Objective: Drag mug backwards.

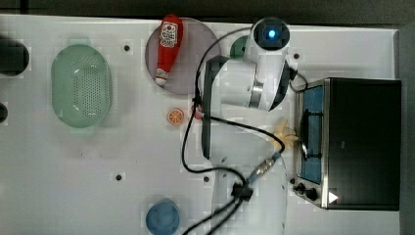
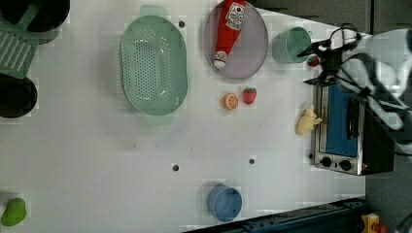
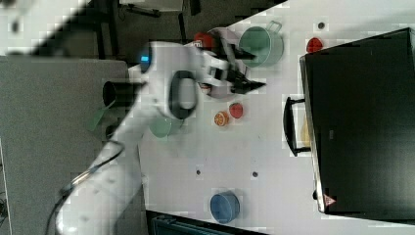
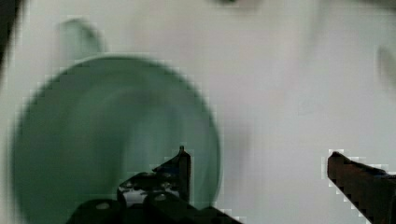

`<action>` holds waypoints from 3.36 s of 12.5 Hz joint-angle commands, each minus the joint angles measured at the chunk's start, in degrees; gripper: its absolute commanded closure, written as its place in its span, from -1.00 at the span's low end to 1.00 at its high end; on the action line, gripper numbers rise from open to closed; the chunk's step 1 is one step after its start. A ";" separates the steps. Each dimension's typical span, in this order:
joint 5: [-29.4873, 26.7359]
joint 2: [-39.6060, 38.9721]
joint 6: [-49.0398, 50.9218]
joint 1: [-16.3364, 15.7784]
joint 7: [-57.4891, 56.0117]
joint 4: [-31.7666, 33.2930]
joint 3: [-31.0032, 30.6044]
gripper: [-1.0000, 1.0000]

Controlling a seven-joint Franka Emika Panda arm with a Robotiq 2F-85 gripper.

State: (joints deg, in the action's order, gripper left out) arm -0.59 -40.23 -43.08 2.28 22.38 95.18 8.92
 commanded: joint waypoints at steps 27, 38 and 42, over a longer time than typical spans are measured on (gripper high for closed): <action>-2.57 14.67 -13.50 1.07 16.37 27.52 -1.30 0.65; -2.33 23.87 -11.63 1.25 16.03 41.75 -0.11 0.65; -2.31 24.35 -6.16 1.27 16.04 42.37 0.14 0.65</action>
State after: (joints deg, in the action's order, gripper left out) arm -2.25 -16.31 -50.67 3.90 38.41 137.76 7.67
